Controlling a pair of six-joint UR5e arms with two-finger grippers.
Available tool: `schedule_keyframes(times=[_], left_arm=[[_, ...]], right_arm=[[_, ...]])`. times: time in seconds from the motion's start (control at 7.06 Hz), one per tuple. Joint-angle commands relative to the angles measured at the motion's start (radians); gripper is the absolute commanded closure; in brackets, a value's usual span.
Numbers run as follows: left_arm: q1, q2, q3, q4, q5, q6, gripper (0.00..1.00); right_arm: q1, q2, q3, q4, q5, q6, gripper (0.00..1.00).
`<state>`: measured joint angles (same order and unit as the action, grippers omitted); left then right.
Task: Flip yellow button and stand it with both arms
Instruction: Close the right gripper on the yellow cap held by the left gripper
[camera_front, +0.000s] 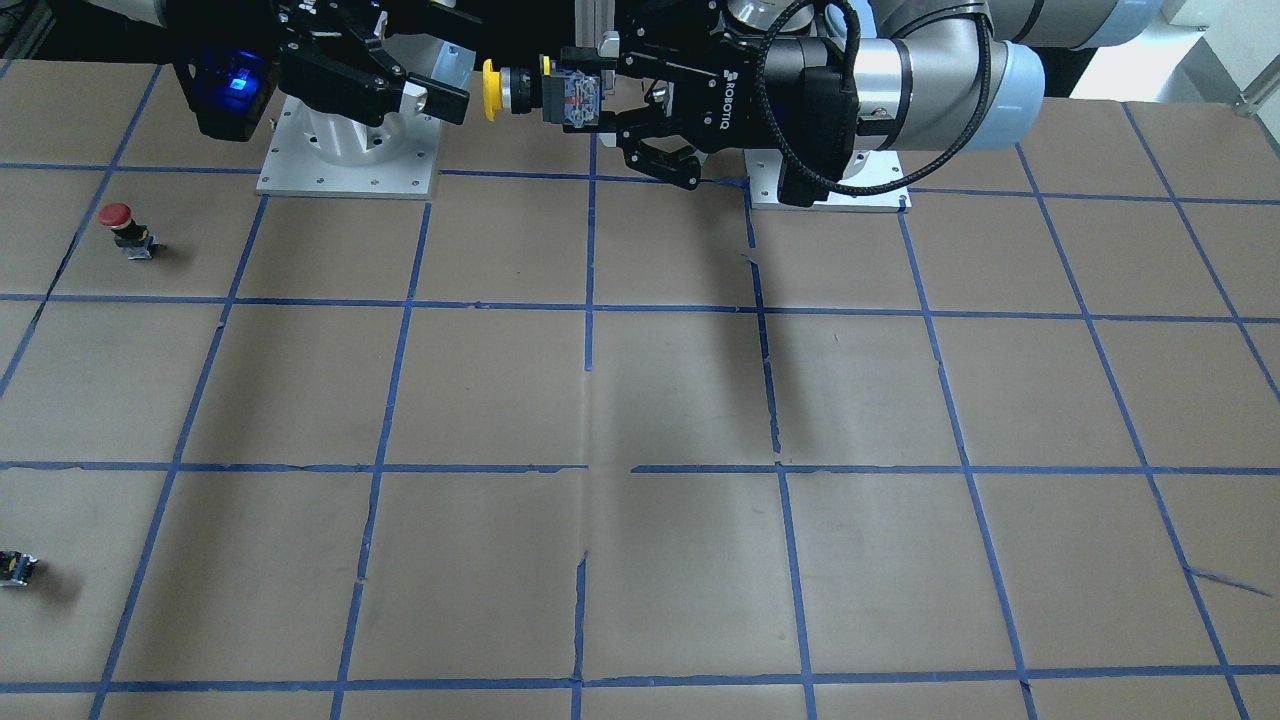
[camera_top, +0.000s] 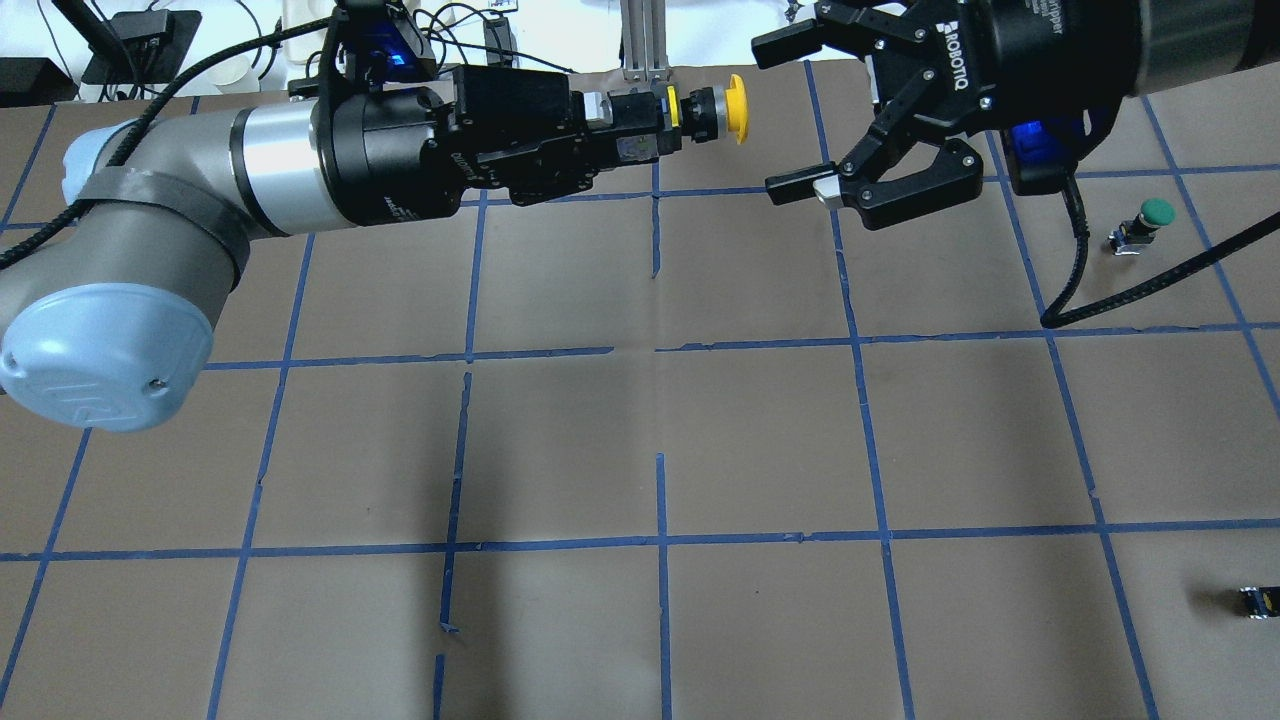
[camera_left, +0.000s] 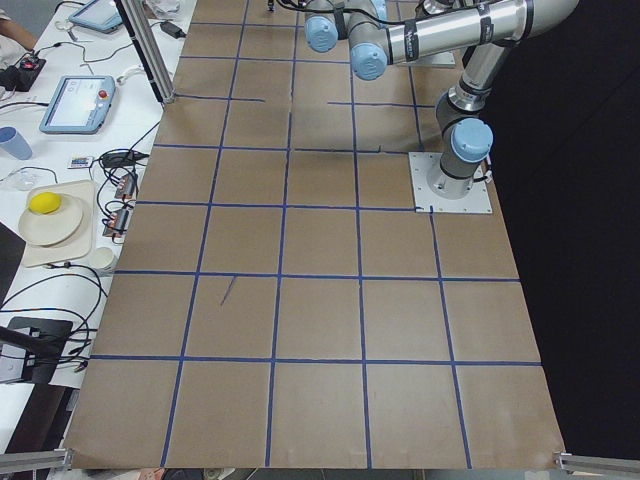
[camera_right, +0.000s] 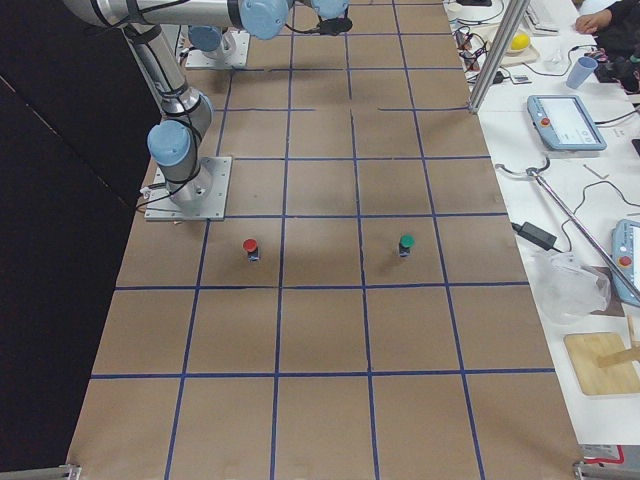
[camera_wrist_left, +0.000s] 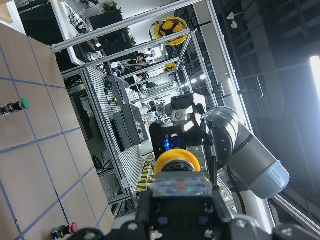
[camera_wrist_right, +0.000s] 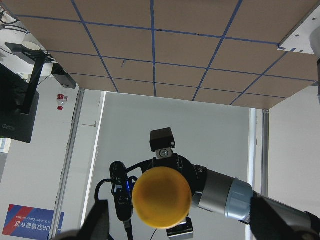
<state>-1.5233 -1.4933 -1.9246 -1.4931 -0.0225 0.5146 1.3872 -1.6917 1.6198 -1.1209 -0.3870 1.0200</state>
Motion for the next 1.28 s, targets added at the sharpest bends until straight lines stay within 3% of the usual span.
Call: schedule_keyframes(times=[0.0, 0.57, 0.71, 0.85, 1.13], left_arm=[[0.000, 0.010, -0.029, 0.013, 0.003, 0.002, 0.69], [0.000, 0.008, -0.037, 0.047, 0.006, -0.005, 0.69], [0.000, 0.010, -0.039, 0.047, 0.006, -0.005, 0.69], [0.000, 0.008, -0.039, 0.047, 0.006, -0.005, 0.69], [0.000, 0.010, -0.040, 0.047, 0.006, -0.004, 0.69]], right_arm=[[0.013, 0.029, 0.000, -0.002, 0.035, 0.002, 0.01], [0.036, 0.044, 0.000, 0.003, 0.025, 0.003, 0.02], [0.036, 0.044, 0.000, 0.003, 0.023, 0.003, 0.08], [0.036, 0.044, 0.002, 0.012, 0.023, 0.003, 0.19], [0.035, 0.040, 0.003, 0.021, 0.023, 0.003, 0.63]])
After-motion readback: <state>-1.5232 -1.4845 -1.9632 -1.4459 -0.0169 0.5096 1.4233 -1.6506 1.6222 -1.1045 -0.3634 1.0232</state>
